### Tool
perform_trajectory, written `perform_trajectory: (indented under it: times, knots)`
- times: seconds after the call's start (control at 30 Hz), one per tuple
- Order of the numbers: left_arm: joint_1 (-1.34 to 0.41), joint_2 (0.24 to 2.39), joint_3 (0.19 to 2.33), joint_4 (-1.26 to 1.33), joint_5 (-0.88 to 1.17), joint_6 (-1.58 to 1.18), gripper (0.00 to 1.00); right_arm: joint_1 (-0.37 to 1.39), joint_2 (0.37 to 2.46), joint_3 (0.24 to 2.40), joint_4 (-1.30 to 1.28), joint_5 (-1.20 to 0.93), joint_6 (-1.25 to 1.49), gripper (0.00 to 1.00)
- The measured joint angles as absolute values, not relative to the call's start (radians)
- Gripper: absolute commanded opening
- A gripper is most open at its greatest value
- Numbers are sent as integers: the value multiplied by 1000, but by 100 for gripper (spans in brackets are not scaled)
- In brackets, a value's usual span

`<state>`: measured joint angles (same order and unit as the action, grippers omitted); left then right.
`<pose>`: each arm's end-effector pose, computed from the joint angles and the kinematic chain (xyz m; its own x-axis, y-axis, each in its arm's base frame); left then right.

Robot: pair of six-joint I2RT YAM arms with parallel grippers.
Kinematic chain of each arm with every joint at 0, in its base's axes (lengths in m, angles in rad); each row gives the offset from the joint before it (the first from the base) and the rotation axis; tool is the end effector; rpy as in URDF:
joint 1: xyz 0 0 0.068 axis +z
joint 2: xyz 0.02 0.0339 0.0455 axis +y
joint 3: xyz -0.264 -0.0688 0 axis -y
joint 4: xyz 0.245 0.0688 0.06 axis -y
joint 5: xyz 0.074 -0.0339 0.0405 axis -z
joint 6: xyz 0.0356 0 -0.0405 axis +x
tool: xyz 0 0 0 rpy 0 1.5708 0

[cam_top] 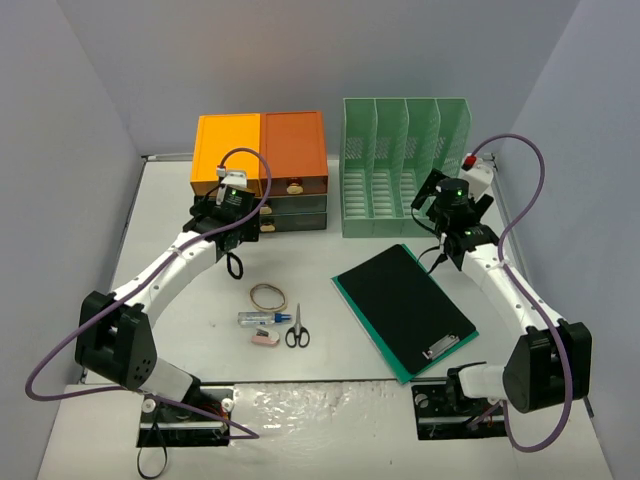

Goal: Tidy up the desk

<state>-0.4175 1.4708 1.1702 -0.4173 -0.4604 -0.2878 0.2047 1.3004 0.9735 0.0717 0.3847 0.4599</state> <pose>0.3037 -0.1174 0.2913 -0.5929 -0.0152 -0.8052 -0.1157 0.9911 0.0665 0.3007 0.0488 0.3190 -0.1473 0.3896 -0.9091 0.2595 0.9022 0.3446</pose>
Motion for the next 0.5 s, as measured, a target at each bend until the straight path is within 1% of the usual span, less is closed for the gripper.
perform_trajectory:
  times: [0.5]
  knots:
    - [-418, 1466, 1160, -411, -446, -288, 97, 212, 1309, 976, 66, 389, 443, 100]
